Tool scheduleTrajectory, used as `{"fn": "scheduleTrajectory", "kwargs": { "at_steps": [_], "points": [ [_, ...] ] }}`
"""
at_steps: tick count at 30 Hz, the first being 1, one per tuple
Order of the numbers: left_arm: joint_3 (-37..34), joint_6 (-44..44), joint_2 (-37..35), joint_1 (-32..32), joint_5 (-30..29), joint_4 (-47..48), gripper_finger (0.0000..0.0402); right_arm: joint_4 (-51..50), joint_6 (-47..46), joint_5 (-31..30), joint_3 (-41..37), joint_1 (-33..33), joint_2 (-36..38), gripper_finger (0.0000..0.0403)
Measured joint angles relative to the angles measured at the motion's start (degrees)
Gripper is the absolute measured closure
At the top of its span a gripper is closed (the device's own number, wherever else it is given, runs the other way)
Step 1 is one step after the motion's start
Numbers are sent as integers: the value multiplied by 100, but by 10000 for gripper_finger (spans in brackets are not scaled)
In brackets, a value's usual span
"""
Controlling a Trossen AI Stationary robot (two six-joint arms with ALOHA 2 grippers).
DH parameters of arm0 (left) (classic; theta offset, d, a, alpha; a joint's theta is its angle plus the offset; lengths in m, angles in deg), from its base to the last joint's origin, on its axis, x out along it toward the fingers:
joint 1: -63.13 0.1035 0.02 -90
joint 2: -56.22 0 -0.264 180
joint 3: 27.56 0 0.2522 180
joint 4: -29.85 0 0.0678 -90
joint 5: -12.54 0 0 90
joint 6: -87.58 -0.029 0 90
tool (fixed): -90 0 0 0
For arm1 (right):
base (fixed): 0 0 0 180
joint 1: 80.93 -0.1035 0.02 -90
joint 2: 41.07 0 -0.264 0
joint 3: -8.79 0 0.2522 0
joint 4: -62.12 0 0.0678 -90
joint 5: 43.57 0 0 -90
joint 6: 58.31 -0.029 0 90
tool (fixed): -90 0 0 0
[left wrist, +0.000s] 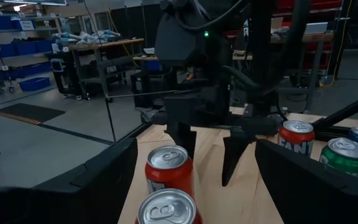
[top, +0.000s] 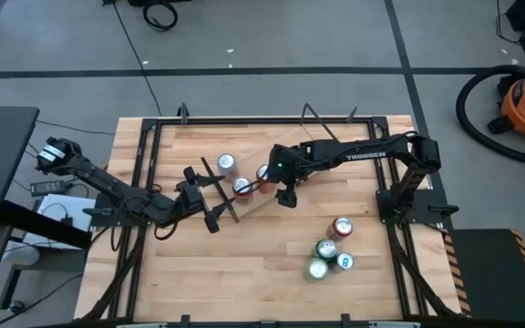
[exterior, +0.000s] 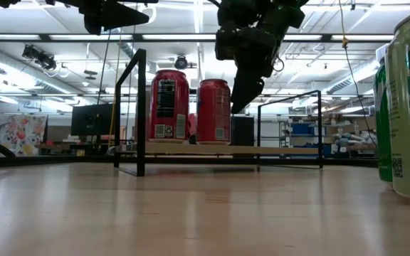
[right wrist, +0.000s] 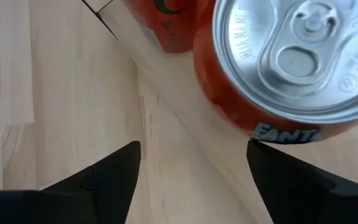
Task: Place canned beverage on shelf
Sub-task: Put the top red soda can on the shelf
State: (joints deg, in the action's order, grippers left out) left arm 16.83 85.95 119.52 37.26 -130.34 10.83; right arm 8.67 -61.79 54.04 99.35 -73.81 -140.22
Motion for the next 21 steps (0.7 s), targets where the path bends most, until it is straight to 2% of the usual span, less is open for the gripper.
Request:
{"fn": "scheduleTrajectory", "kwargs": {
  "at_steps": [10, 16, 21],
  "points": [
    [0, 0, 0, 0, 0, 0, 65, -137, 239, 230, 0, -129, 0, 100],
    [0, 0, 0, 0, 0, 0, 65, -399, 111, -567, 1, -137, 0, 100],
    [0, 0, 2, 0, 0, 0, 65, -365, 90, -308, 2, -37, 0, 100]
  ]
}}
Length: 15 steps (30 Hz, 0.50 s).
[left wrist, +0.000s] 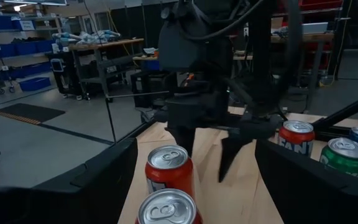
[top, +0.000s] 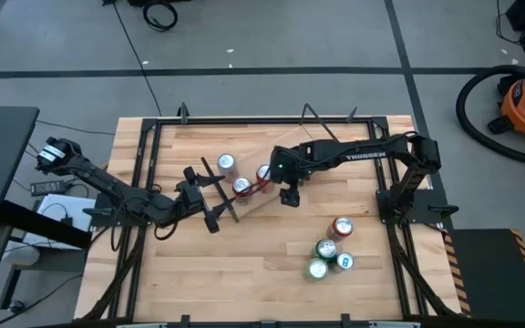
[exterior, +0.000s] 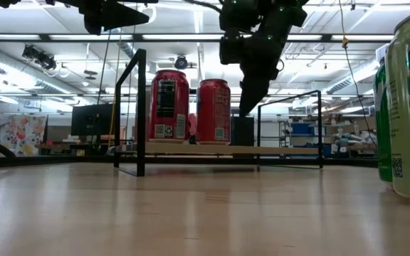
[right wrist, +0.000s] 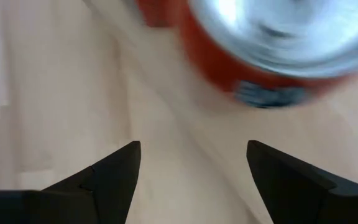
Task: Place canned beverage on shelf
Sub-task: Put the top red soda can on the shelf
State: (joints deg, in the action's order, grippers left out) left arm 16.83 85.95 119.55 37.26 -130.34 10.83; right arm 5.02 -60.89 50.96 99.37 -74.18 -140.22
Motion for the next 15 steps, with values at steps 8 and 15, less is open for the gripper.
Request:
{"fn": "scheduleTrajectory", "kwargs": {
  "at_steps": [8, 15],
  "points": [
    [0, 0, 0, 0, 0, 0, 65, 278, 518, 243, 0, -291, -7, 100],
    [0, -1, 2, 0, 0, 0, 65, 634, 948, -46, 0, -453, -9, 100]
  ]
}}
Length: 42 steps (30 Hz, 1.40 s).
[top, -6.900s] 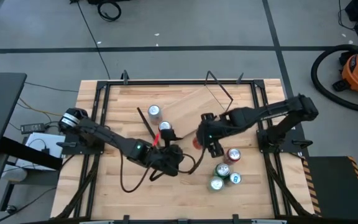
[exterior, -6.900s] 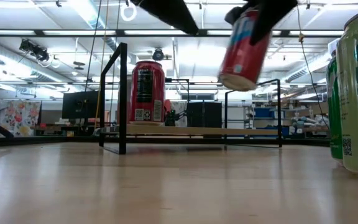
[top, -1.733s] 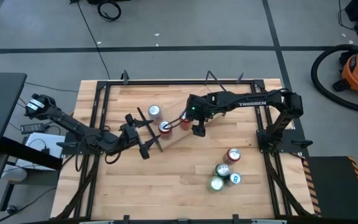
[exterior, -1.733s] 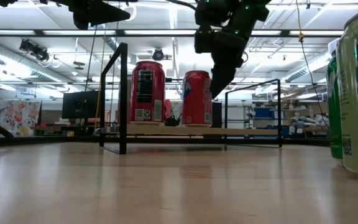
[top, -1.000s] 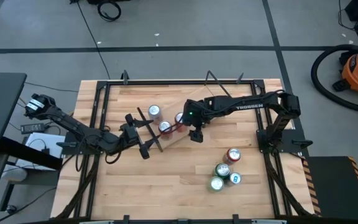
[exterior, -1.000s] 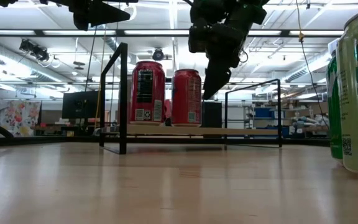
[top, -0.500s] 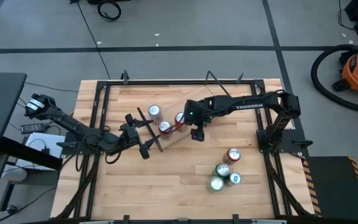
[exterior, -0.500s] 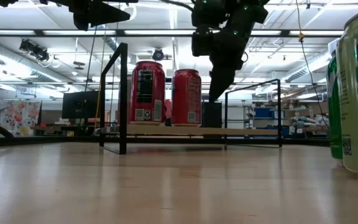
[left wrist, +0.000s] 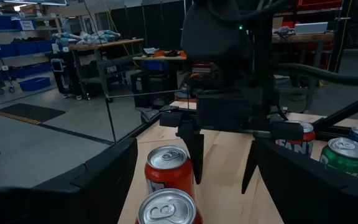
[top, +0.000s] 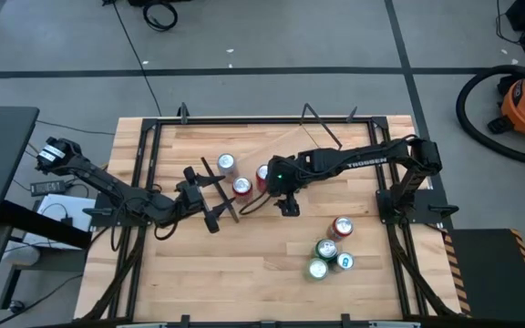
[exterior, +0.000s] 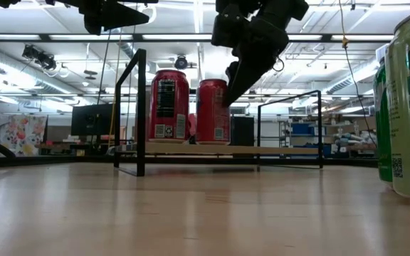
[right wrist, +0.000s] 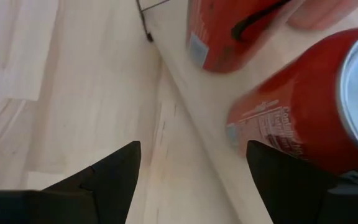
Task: Place canned beverage on shelf
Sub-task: Put the top red soda can on the shelf
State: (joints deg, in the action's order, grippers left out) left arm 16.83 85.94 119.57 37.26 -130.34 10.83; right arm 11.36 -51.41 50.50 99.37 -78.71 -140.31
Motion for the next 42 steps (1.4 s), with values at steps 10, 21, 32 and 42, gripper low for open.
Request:
{"fn": "scheduleTrajectory", "kwargs": {
  "at_steps": [10, 21, 32, 42],
  "points": [
    [0, 0, 0, 0, 0, 0, 65, 441, 262, -17, 0, 24, -2, 100],
    [0, -1, 0, 0, 0, 0, 65, 225, 453, 85, 0, 44, -4, 101],
    [0, -1, 0, 0, 0, -2, 65, 859, 1046, -449, -440, 11, -4, 111],
    [0, -1, 0, 0, 2, -4, 65, 1397, 1448, -896, -535, 98, -9, 111]
  ]
}}
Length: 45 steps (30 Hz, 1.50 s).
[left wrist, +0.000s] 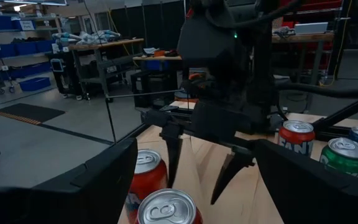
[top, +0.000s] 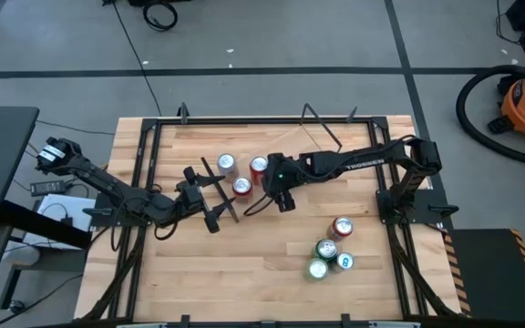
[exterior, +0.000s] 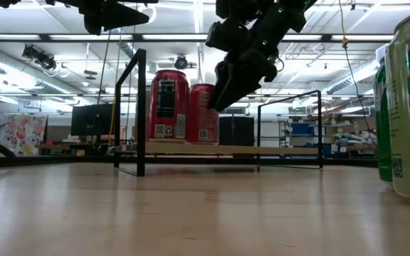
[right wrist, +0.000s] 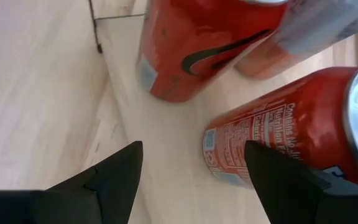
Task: Place canned beverage on shelf
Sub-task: Put the top red soda can on the shelf
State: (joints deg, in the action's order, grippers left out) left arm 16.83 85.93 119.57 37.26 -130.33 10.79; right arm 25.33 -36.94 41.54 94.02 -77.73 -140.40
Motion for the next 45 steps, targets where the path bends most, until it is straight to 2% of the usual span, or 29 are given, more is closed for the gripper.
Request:
{"fn": "scheduleTrajectory", "kwargs": {
  "at_steps": [10, 20, 38, 45],
  "points": [
    [0, 0, 0, 0, -2, 2, 65, 240, 273, -103, 0, 185, 0, 111],
    [0, 0, 0, 0, 0, 2, 65, -281, 255, -88, 0, 101, 0, 111],
    [0, 2, 0, 0, 0, 2, 65, 287, 115, -2, 0, 466, 2, 111],
    [0, 2, 0, 0, -2, 2, 65, 446, -82, -319, 0, 574, 2, 111]
  ]
}}
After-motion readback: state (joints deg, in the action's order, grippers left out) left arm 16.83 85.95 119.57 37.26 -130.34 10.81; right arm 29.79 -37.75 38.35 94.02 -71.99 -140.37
